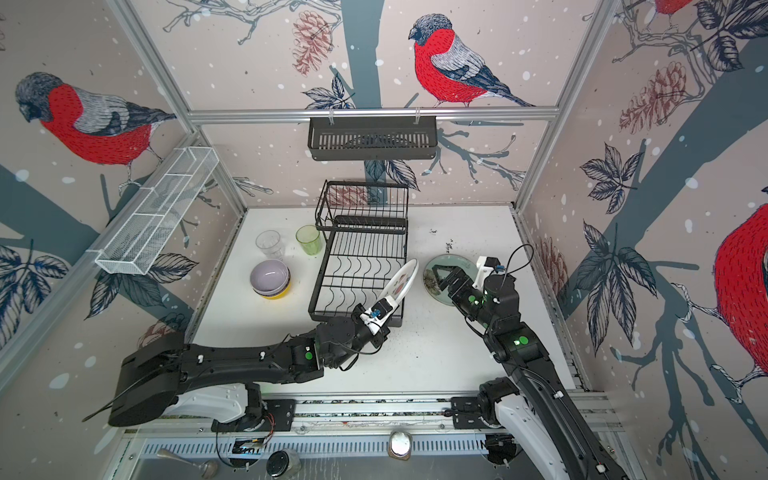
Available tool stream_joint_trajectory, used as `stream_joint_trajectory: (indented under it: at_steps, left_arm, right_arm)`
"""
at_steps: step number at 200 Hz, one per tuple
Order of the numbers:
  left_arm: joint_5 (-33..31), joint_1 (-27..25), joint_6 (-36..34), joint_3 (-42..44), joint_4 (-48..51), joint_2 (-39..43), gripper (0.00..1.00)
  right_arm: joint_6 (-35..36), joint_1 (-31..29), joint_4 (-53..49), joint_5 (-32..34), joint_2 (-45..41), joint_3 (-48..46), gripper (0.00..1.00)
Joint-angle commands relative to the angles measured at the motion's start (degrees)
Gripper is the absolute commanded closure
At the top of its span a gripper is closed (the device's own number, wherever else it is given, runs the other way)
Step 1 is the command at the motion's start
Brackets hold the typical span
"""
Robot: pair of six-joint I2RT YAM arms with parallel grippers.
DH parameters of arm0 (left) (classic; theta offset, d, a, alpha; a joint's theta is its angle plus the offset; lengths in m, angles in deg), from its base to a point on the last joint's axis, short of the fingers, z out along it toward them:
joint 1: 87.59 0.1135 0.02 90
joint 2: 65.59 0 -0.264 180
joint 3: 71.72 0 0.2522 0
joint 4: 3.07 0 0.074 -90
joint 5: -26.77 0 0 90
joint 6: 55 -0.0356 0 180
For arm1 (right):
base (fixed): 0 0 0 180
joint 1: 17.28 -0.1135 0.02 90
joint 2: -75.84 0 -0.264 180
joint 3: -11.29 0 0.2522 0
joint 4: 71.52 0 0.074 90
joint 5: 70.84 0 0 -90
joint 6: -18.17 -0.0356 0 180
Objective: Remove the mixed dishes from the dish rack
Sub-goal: 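Carry the watermelon plate toward the stacked plates while the right gripper reaches in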
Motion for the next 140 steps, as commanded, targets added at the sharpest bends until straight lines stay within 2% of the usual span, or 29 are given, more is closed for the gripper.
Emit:
stream_joint_trajectory:
  at_steps: [1,140]
  left_arm:
    - [1.0,-0.4,-1.1,-0.9,-9.8,-0.7,1.0]
    - [-0.4,-3.3,-6.9,-1.1,-12.8,-4.9,1.0]
  right_arm:
    - [-0.6,-0.1,1.5,-0.5,0.3,0.5,0.0]
    - [-0.4,-0.3,0.2,-0.5,6.2,1.6,0.0]
